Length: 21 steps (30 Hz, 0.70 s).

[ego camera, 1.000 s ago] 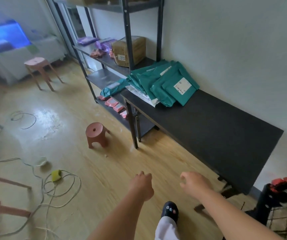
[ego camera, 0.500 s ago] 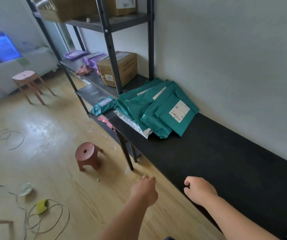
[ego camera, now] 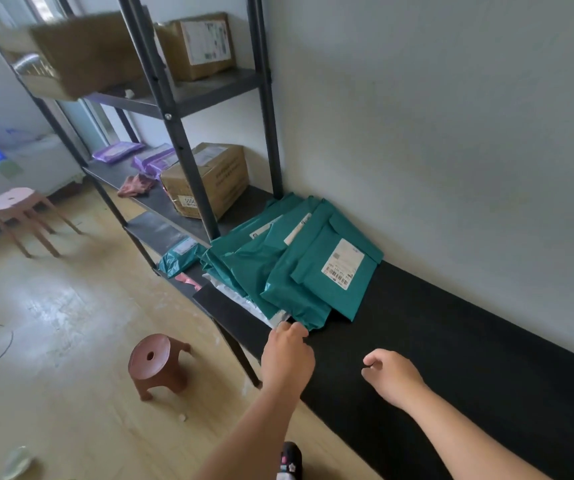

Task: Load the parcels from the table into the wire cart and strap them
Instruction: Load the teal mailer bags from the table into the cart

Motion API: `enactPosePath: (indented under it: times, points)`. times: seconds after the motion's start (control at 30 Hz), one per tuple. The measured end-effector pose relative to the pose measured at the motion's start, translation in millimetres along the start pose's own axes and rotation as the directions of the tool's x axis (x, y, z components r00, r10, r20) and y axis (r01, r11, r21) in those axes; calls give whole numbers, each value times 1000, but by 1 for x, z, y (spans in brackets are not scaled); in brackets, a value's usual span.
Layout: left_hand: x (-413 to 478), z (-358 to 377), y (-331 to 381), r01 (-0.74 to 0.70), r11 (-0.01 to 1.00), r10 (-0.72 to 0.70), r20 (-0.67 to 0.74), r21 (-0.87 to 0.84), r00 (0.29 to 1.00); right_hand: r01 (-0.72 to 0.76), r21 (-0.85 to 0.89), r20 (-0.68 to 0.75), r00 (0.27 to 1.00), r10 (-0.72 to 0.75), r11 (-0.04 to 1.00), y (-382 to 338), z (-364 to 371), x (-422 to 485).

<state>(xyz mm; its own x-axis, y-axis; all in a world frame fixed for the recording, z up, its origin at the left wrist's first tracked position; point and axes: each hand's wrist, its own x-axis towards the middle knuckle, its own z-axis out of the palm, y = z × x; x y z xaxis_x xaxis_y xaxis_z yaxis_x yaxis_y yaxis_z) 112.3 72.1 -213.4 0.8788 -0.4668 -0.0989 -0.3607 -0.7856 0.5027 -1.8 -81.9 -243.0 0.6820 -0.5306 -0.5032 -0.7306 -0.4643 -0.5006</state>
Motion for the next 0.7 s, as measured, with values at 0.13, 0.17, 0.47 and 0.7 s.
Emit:
enactPosePath:
  times: [0.13,0.17,0.47,0.7]
  points:
    - [45,-10,11,-41,998,39,-48,-47,998,-33,56,-46,998,35,998,-16,-17,28]
    - [57,-12,13,-49,997,46,-41,-53,998,-46,64,-54,997,49,997,-20,-21,35]
    - [150,-17,32,-124,990,128,54,-73,990,-191,198,-134,966,219,962,-50,-44,99]
    - [191,-5,42,-161,982,178,182,-102,967,-299,456,-127,910,394,838,-58,-33,128]
